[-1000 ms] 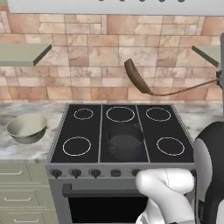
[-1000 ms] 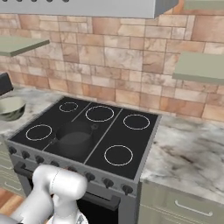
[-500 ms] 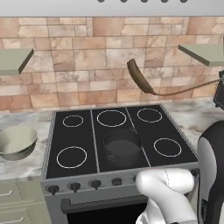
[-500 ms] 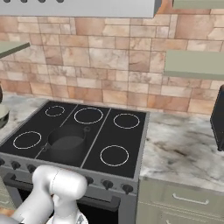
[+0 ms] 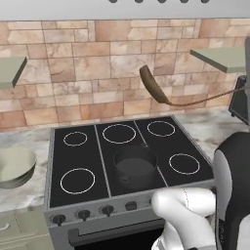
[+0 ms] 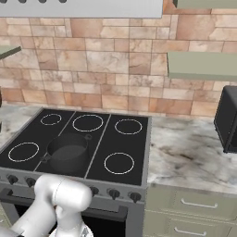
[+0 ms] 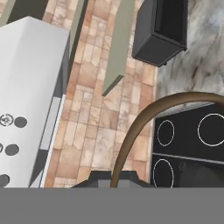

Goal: Open the cabinet and move the ladle to the pot. Then close the cabinet.

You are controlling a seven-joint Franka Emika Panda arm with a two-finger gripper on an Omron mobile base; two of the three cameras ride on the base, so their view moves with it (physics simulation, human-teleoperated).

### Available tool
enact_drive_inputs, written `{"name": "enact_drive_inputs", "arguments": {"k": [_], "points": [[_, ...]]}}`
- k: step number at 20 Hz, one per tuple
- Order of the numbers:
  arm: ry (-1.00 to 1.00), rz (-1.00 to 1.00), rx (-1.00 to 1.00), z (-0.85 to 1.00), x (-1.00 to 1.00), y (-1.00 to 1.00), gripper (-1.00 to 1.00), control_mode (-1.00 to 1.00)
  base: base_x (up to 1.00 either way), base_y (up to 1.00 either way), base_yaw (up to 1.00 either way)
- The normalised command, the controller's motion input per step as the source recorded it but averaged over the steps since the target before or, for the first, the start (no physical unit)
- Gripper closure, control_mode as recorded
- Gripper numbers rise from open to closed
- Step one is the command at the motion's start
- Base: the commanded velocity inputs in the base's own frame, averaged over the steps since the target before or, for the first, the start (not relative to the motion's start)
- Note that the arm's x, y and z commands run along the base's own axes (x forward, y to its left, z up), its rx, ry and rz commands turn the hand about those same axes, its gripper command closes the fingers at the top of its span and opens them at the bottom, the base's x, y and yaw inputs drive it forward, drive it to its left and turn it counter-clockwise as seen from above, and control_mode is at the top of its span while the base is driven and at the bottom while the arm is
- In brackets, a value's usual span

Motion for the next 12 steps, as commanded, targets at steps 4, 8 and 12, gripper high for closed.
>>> {"name": "enact_drive_inputs", "arguments": {"k": [4,8,12], "points": [[0.1,-0.08,0.01,-0.17,0.5,0.0,1.0,-1.0,0.0,0.0,0.0],[0.17,0.0,0.03,-0.29,0.23,-0.04,1.0,-1.0,0.0,0.0,0.0],[0.14,0.0,0.05,-0.35,0.12,-0.1,1.0,-1.0,0.0,0.0,0.0]]}}
